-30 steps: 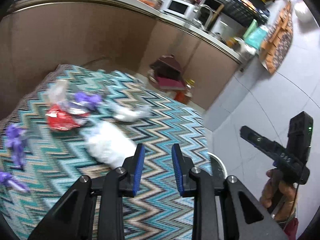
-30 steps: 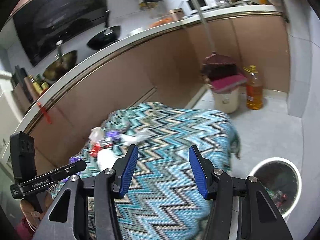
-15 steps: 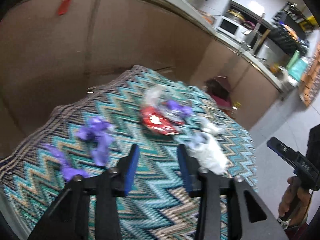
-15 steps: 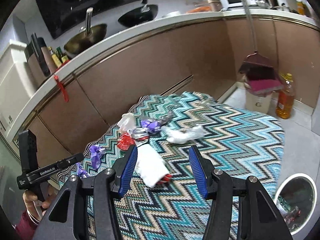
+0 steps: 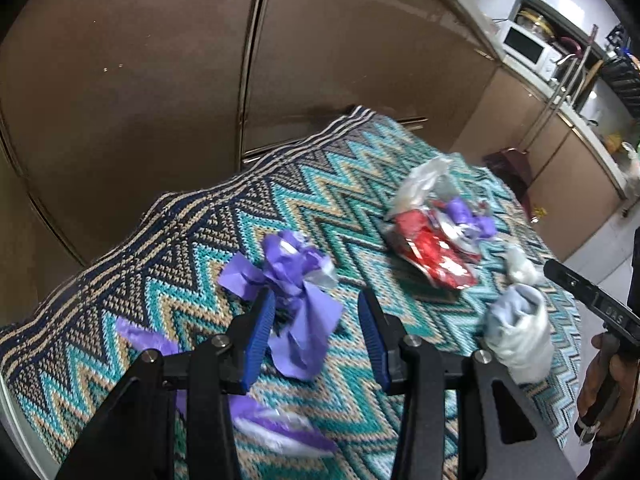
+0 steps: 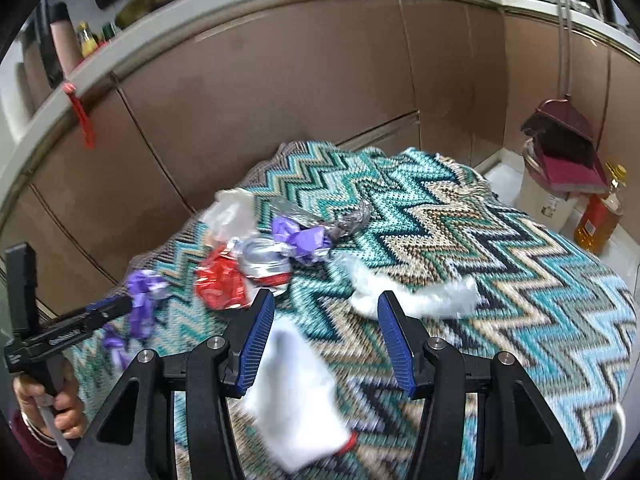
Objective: Collect trash
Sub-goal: 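Grasp the purple ribbon with the left tool while the right tool grasps the clear plastic bag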
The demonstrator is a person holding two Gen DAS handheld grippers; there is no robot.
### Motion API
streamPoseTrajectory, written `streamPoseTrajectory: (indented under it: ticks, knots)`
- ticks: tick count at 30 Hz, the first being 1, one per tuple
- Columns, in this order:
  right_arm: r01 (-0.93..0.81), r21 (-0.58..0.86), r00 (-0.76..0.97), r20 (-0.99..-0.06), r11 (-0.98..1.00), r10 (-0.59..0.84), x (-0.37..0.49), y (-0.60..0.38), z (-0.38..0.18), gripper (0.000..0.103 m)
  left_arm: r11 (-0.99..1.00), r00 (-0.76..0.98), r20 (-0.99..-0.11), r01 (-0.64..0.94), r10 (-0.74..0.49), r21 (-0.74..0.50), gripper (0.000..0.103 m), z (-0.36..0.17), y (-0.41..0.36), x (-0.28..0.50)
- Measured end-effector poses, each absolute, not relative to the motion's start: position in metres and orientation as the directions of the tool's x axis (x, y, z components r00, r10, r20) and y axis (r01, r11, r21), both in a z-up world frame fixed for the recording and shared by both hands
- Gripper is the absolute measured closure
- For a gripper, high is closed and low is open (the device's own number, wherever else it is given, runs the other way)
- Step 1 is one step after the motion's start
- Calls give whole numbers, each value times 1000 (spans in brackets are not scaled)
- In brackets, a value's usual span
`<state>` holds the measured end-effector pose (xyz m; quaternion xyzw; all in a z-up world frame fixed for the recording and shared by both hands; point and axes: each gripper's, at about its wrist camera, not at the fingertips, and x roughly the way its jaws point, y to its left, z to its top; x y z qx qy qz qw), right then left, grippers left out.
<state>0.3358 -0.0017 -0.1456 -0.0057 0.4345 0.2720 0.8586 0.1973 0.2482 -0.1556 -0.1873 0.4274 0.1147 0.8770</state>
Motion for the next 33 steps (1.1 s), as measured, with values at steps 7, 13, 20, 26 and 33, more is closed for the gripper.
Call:
streamPoseTrajectory:
  ticks: [7,13,20,26,33]
  knots:
    - [-469,170,429,-814,867,391,369,2,-181,50,904,574,-818,-368,36,-218,62,-175,249,218]
    - [-481,198,383,-829,854,408,377,-2,-194,69,905,563,-826,-370,38,-211,64,-181,244,229]
    - [-533,318,296,-798,785,524,367,13,-190,75,894,564,-826,-371,1,-252,85,-188,246,232]
    - [-613,432,151,-758,661,635,333,28,-186,76,906,590,-807,-326,-30,-272,86,-176,236,219]
    - [-682,498,-15,-742,536,670,258,42,-188,76,924,633,-772,-258,-60,-283,86,-149,220,186]
